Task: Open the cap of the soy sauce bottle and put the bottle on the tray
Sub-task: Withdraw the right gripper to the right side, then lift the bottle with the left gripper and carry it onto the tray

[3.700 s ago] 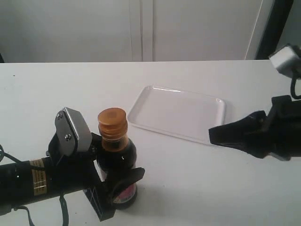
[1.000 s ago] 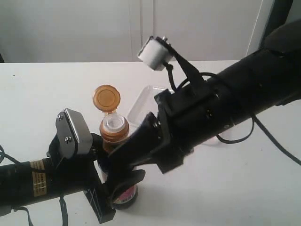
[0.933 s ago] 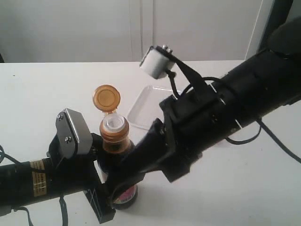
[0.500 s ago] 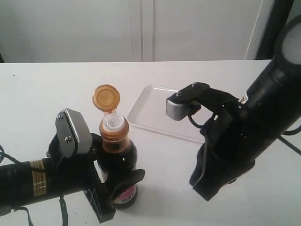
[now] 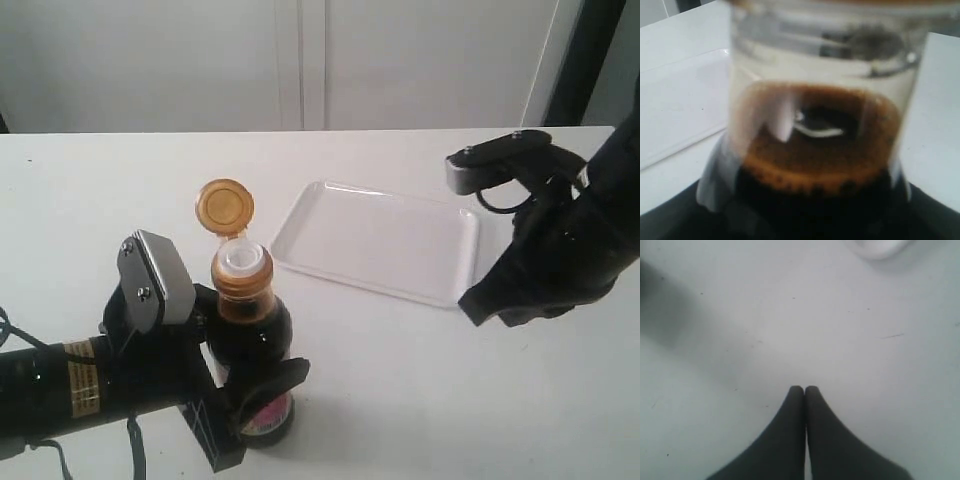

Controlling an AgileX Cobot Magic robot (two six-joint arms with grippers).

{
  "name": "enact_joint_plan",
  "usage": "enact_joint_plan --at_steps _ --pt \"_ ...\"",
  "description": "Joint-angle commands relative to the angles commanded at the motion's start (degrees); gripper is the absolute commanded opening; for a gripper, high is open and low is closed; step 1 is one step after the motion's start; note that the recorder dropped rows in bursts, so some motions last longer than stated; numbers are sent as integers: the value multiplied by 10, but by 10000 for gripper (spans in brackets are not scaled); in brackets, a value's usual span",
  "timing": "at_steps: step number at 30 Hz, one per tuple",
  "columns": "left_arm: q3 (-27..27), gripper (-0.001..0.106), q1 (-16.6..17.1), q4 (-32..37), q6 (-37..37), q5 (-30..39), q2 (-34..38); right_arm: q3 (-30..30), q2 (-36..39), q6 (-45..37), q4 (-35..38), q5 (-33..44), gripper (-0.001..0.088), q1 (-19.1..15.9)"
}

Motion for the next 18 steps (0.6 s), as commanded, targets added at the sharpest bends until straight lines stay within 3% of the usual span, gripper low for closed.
enact_joint_plan --at_steps 6,12,18 --pt "0 0 0 -12 1 -36 -1 65 -26 16 0 -105 0 -52" --pt "-20 0 0 -20 -1 -36 -1 142 -43 16 -3 -198 0 -53" --pt "-60 0 0 -20 -18 -36 -20 151 -43 27 -3 -230 0 -53"
